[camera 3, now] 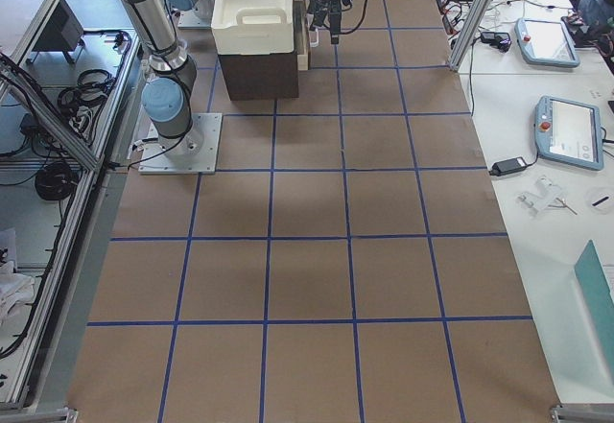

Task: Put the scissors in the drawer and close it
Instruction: 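Push the drawer shut with the left gripper toward the robot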

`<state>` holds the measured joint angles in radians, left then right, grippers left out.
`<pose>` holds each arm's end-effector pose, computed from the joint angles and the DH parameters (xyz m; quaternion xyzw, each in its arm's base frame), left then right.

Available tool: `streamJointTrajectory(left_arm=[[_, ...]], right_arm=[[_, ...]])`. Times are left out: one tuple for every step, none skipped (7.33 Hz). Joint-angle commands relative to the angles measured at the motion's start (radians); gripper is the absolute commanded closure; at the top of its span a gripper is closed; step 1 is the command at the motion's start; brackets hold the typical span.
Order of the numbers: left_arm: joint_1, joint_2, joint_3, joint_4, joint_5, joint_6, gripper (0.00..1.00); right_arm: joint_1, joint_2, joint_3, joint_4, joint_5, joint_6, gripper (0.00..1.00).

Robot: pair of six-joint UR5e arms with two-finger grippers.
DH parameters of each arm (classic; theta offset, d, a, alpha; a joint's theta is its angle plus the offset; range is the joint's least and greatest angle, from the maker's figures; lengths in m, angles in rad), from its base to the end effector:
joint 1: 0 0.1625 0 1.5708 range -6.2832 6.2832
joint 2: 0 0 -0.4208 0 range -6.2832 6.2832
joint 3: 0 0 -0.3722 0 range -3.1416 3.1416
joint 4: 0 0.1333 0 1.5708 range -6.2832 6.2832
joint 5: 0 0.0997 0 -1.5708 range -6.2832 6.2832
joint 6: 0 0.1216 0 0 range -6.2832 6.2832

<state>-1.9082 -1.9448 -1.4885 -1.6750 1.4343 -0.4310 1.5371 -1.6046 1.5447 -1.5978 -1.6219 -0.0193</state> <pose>-0.3254 -0.4748 0.2976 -0.0592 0.9765 0.2070 0.0116 0.1113 -0.4712 0.4930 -0.0083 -0.9987 0.0427 0.0267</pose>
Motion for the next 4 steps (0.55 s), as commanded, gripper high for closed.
streamJointTrajectory(left_arm=[[-0.002, 0.004, -0.003, -0.034, 0.0, -0.002, 0.0], [-0.003, 0.007, -0.004, -0.052, 0.0, 0.0, 0.0], [-0.005, 0.01, -0.004, -0.071, 0.0, -0.002, 0.0], [-0.005, 0.017, -0.004, -0.098, 0.0, -0.002, 0.0]], right_arm=[[0.0, 0.0, 0.0, 0.001, -0.01, -0.002, 0.0], [0.0, 0.0, 0.0, 0.001, -0.01, 0.001, 0.0], [0.0, 0.0, 0.0, -0.001, -0.012, 0.001, 0.0], [0.0, 0.0, 0.0, -0.001, -0.016, -0.001, 0.0]])
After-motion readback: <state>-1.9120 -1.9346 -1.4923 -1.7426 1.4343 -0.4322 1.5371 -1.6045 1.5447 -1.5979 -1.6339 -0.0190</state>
